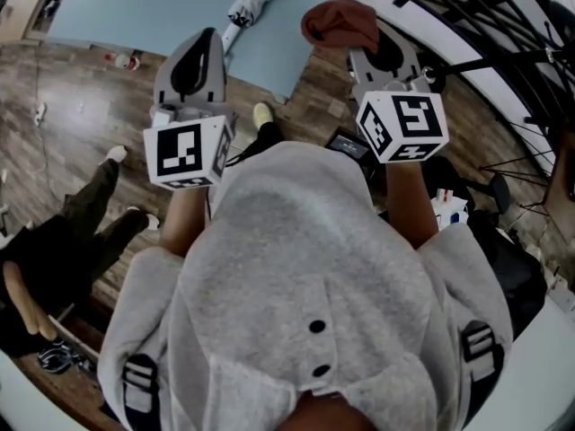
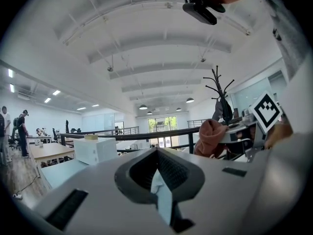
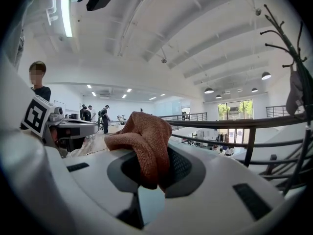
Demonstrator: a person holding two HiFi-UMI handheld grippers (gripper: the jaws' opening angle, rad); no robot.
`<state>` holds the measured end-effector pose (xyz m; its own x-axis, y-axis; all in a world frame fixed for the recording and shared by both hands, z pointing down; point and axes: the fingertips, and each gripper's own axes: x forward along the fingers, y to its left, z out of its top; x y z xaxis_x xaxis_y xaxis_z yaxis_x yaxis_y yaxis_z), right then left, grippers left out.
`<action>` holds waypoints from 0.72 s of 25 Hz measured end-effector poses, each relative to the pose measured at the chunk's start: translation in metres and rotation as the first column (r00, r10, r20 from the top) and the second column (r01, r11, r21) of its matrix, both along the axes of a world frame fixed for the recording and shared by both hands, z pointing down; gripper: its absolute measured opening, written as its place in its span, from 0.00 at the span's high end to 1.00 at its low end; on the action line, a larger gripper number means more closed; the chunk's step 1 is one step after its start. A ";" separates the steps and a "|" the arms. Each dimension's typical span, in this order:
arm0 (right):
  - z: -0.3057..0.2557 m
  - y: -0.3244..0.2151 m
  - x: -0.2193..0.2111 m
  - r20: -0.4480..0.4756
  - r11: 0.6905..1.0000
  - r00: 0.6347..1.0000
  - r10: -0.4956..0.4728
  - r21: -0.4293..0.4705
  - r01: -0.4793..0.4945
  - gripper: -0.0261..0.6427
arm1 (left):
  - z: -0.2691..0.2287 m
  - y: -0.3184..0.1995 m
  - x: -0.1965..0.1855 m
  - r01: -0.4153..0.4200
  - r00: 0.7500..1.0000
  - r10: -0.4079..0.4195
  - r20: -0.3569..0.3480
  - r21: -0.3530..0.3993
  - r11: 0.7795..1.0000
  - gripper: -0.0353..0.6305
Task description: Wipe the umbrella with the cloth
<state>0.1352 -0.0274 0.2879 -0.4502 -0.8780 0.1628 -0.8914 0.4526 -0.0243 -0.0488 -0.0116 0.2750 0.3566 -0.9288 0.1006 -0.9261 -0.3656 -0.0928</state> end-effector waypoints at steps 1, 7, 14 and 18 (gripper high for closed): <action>-0.001 -0.009 -0.004 -0.002 1.000 1.000 -0.001 -0.001 0.001 0.85 | 0.000 -0.009 -0.004 0.000 1.000 0.000 -0.004 0.000 1.000 0.92; 0.001 -0.053 -0.015 -0.005 0.999 1.000 0.025 -0.035 -0.025 0.85 | 0.004 -0.058 -0.012 -0.049 0.999 0.048 -0.015 -0.023 0.999 0.92; 0.008 -0.096 -0.029 -0.013 0.995 0.998 0.062 -0.082 -0.063 0.85 | 0.012 -0.103 -0.028 -0.073 0.997 0.071 -0.041 -0.050 0.996 0.92; 0.009 -0.116 -0.040 -0.025 0.994 0.997 0.066 -0.091 -0.068 0.85 | 0.019 -0.122 -0.041 -0.070 0.996 0.067 -0.056 -0.057 0.996 0.92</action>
